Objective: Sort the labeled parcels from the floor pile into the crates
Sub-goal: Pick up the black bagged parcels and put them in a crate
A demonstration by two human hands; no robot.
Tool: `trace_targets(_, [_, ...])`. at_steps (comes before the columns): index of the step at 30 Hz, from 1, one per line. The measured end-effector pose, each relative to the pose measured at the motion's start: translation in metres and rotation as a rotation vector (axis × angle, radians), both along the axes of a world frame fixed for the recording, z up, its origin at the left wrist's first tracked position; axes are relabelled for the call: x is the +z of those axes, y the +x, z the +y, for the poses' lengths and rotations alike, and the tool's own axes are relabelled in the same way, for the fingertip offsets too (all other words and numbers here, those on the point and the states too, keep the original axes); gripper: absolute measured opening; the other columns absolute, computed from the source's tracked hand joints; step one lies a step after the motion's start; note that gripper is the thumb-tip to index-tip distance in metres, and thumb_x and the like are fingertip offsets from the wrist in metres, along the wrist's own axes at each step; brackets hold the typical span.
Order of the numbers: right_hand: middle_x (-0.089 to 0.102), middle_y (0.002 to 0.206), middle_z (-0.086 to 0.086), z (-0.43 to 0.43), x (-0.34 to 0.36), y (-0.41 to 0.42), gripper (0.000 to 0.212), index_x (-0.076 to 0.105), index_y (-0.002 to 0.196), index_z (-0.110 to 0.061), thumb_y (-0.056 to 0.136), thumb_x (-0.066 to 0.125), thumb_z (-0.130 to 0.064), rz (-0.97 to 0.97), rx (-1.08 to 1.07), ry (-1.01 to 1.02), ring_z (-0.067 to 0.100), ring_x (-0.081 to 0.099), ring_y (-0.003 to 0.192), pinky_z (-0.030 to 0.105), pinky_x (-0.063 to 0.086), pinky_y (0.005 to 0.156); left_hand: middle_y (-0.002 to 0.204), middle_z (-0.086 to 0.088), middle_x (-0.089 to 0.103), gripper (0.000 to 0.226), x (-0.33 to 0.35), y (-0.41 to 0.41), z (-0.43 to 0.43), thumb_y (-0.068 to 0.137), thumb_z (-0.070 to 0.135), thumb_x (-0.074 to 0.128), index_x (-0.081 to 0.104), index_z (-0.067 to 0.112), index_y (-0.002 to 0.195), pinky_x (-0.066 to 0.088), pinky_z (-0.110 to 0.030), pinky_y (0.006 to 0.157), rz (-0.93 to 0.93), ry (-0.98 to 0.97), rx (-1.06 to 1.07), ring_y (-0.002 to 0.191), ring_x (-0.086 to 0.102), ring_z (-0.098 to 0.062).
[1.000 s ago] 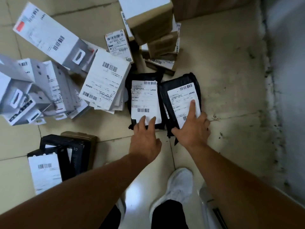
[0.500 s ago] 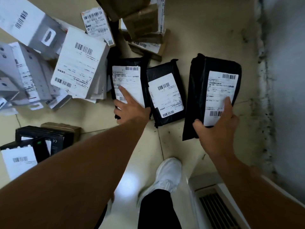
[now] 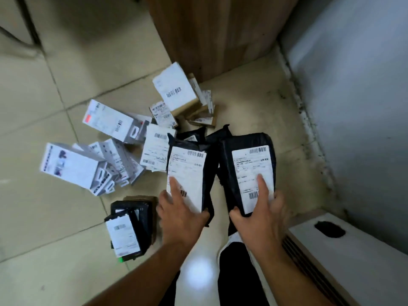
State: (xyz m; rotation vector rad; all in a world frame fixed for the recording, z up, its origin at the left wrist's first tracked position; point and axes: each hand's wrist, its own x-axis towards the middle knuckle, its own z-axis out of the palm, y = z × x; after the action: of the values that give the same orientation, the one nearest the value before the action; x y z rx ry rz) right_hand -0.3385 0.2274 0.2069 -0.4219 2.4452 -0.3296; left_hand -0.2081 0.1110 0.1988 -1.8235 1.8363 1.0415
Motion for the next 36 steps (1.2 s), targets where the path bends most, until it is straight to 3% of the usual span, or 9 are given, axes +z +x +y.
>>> trace_targets(5, [0.029, 0.140, 0.007, -0.024, 0.161, 0.042, 0.111, -0.011, 0.151, -0.051, 0.060, 0.049, -0.074, -0.116, -0.038, -0.053, 0.033, 0.039, 0.131, 0.048, 0.042, 0.107, 0.150, -0.012, 0.022, 0.141, 0.164, 0.018, -0.022, 0.048, 0.078, 0.066, -0.011, 0.034, 0.159, 0.036, -0.047, 0.108, 0.037, -0.009, 0.003, 0.139, 0.025, -0.037])
trace_targets(10, [0.020, 0.147, 0.001, -0.042, 0.294, 0.069, 0.115, 0.003, 0.159, -0.044, 0.072, 0.078, -0.050, -0.159, -0.183, -0.265, 0.029, 0.040, 0.139, 0.037, 0.040, 0.108, 0.152, -0.006, 0.008, 0.136, 0.302, 0.030, -0.044, 0.064, 0.071, 0.073, -0.023, 0.036, 0.155, 0.033, -0.042, 0.114, 0.135, -0.100, -0.131, 0.142, 0.017, -0.032])
trace_targets(15, [0.020, 0.142, -0.005, -0.052, 0.395, 0.095, 0.115, -0.002, 0.152, -0.054, 0.061, 0.065, -0.074, -0.021, -0.241, -0.435, 0.024, 0.046, 0.130, 0.035, 0.041, 0.105, 0.152, -0.005, 0.004, 0.133, 0.414, 0.043, -0.064, 0.069, 0.069, 0.072, -0.023, 0.034, 0.155, 0.030, -0.043, 0.116, 0.238, -0.268, -0.268, 0.142, 0.013, -0.029])
trace_targets(20, [0.021, 0.141, -0.004, -0.046, 0.469, 0.109, 0.110, 0.007, 0.156, -0.050, 0.075, 0.081, -0.048, 0.112, -0.326, -0.529, 0.026, 0.040, 0.134, 0.031, 0.035, 0.106, 0.146, -0.004, 0.019, 0.127, 0.489, 0.053, -0.074, 0.064, 0.070, 0.071, -0.018, 0.046, 0.152, 0.039, -0.048, 0.109, 0.357, -0.356, -0.413, 0.134, 0.027, -0.030])
trace_targets(25, [0.023, 0.143, -0.005, -0.020, 0.537, 0.131, 0.104, 0.010, 0.150, -0.064, 0.073, 0.080, -0.052, 0.291, -0.362, -0.567, 0.026, 0.034, 0.137, 0.047, 0.035, 0.116, 0.143, 0.001, 0.025, 0.113, 0.546, 0.074, -0.069, 0.061, 0.074, 0.064, -0.003, 0.056, 0.149, 0.041, -0.049, 0.107, 0.511, -0.344, -0.502, 0.135, 0.031, -0.026])
trace_targets(30, [0.028, 0.140, -0.003, 0.044, 0.584, 0.158, 0.099, 0.018, 0.149, -0.065, 0.063, 0.066, -0.067, 0.447, -0.417, -0.641, 0.025, 0.048, 0.127, 0.050, 0.043, 0.111, 0.136, 0.009, 0.030, 0.106, 0.596, 0.099, -0.037, 0.061, 0.080, 0.059, 0.001, 0.060, 0.148, 0.038, -0.046, 0.104, 0.605, -0.367, -0.680, 0.131, 0.039, -0.021])
trace_targets(34, [0.029, 0.138, -0.006, 0.115, 0.605, 0.196, 0.099, 0.023, 0.152, -0.061, 0.064, 0.070, -0.061, 0.566, -0.457, -0.705, 0.020, 0.048, 0.127, 0.049, 0.046, 0.109, 0.132, 0.016, 0.031, 0.108, 0.625, 0.122, 0.016, 0.059, 0.079, 0.064, 0.003, 0.067, 0.147, 0.045, -0.049, 0.102, 0.757, -0.291, -0.792, 0.124, 0.048, -0.020])
trace_targets(36, [0.029, 0.140, -0.006, 0.151, 0.615, 0.221, 0.100, 0.025, 0.152, -0.059, 0.063, 0.071, -0.060, 0.626, -0.501, -0.710, 0.021, 0.049, 0.126, 0.049, 0.048, 0.106, 0.127, 0.020, 0.030, 0.111, 0.631, 0.136, 0.054, 0.060, 0.074, 0.070, 0.003, 0.065, 0.149, 0.048, -0.043, 0.095, 0.841, -0.263, -0.849, 0.119, 0.049, -0.013])
